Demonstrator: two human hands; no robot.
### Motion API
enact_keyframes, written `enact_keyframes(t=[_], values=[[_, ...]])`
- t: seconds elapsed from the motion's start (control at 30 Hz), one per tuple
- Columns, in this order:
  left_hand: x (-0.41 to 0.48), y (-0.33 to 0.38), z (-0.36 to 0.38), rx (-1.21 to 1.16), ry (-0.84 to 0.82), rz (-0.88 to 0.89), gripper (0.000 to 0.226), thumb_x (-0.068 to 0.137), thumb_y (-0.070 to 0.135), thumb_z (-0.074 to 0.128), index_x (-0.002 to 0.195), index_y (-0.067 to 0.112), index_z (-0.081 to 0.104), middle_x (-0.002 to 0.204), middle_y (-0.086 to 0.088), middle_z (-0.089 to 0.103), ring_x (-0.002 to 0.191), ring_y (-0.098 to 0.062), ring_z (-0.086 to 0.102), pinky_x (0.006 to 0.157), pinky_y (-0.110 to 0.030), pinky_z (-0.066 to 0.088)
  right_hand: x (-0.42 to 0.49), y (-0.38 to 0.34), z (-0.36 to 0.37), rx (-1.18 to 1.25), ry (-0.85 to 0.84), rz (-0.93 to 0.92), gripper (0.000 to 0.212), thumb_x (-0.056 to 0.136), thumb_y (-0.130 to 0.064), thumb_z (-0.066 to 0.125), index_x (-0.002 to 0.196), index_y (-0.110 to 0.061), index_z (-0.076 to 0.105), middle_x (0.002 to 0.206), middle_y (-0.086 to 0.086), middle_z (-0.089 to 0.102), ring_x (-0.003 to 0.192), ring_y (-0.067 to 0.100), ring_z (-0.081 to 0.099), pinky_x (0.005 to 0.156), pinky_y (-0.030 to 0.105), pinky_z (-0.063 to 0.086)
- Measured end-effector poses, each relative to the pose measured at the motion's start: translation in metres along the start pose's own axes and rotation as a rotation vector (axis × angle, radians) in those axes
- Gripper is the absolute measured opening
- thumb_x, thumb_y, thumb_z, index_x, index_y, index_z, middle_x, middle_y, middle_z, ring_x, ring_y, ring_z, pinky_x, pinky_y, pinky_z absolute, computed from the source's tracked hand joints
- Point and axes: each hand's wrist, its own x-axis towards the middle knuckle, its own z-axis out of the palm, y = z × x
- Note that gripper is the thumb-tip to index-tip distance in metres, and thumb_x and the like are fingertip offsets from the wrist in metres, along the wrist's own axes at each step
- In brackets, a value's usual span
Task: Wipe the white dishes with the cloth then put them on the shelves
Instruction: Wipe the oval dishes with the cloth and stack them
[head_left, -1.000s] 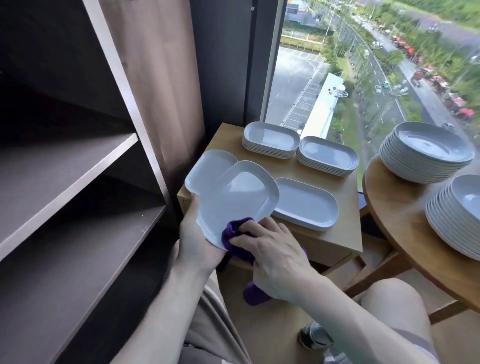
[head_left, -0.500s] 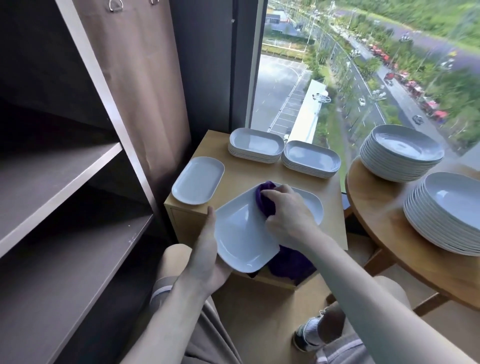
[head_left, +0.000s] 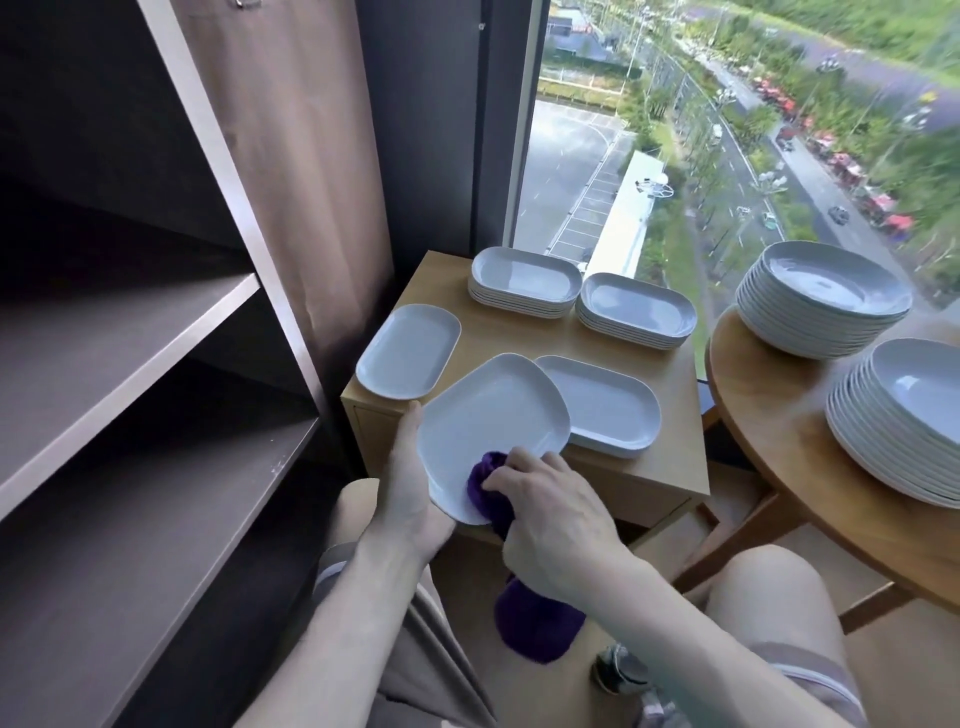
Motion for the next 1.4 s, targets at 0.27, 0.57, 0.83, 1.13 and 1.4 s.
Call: enact_keyframes(t=[0.27, 0.57, 0.83, 1.13, 1.4], values=[[-0.01, -0.015, 0.011, 0.159, -0.059, -0.027, 0.062, 0.108, 0.056, 0.034, 0.138, 0.012, 0.065, 0.132, -0.018, 0.07, 0.12, -0.037, 0.067, 0.093, -0.045, 0.059, 0.04, 0.058, -0.044, 0.019, 0.203, 0.297, 0.053, 0.079, -0.006, 0.052, 0.128, -0.022, 0.063, 0.128, -0.001, 0.055, 0.112, 0.031, 0.051, 0.088, 0.038, 0.043], [-0.007, -0.021, 0.013, 0.095, -0.044, -0.083, 0.063, 0.109, 0.056, 0.03, 0.142, 0.014, 0.063, 0.139, -0.016, 0.067, 0.131, -0.033, 0.062, 0.111, -0.047, 0.048, 0.035, 0.013, -0.026, -0.149, 0.097, 0.015, 0.033, 0.083, -0.017, 0.05, 0.112, -0.024, 0.063, 0.115, -0.001, 0.052, 0.098, 0.029, 0.049, 0.08, 0.037, 0.037], [-0.005, -0.012, 0.009, -0.02, 0.031, -0.1, 0.068, 0.109, 0.053, 0.032, 0.143, 0.0, 0.059, 0.133, -0.023, 0.067, 0.122, -0.039, 0.064, 0.112, -0.049, 0.047, -0.01, 0.004, -0.009, -0.067, -0.077, -0.178, 0.062, 0.071, -0.014, 0.044, 0.129, -0.031, 0.06, 0.123, -0.008, 0.053, 0.092, 0.026, 0.043, 0.087, 0.04, 0.042], [-0.009, -0.013, 0.01, 0.118, -0.061, -0.046, 0.059, 0.111, 0.052, 0.031, 0.137, 0.012, 0.066, 0.132, -0.017, 0.07, 0.115, -0.033, 0.071, 0.083, -0.039, 0.061, 0.015, 0.058, -0.046, -0.124, 0.149, 0.189, 0.053, 0.083, -0.006, 0.05, 0.133, -0.021, 0.061, 0.136, -0.003, 0.052, 0.111, 0.029, 0.048, 0.093, 0.038, 0.041], [-0.013, -0.028, 0.023, 0.144, -0.1, -0.059, 0.063, 0.109, 0.058, 0.03, 0.138, 0.016, 0.067, 0.135, -0.016, 0.07, 0.127, -0.034, 0.065, 0.107, -0.046, 0.052, 0.029, 0.05, -0.057, -0.251, 0.155, 0.145, 0.049, 0.089, -0.015, 0.051, 0.136, -0.027, 0.055, 0.142, 0.0, 0.046, 0.116, 0.03, 0.047, 0.097, 0.04, 0.038]])
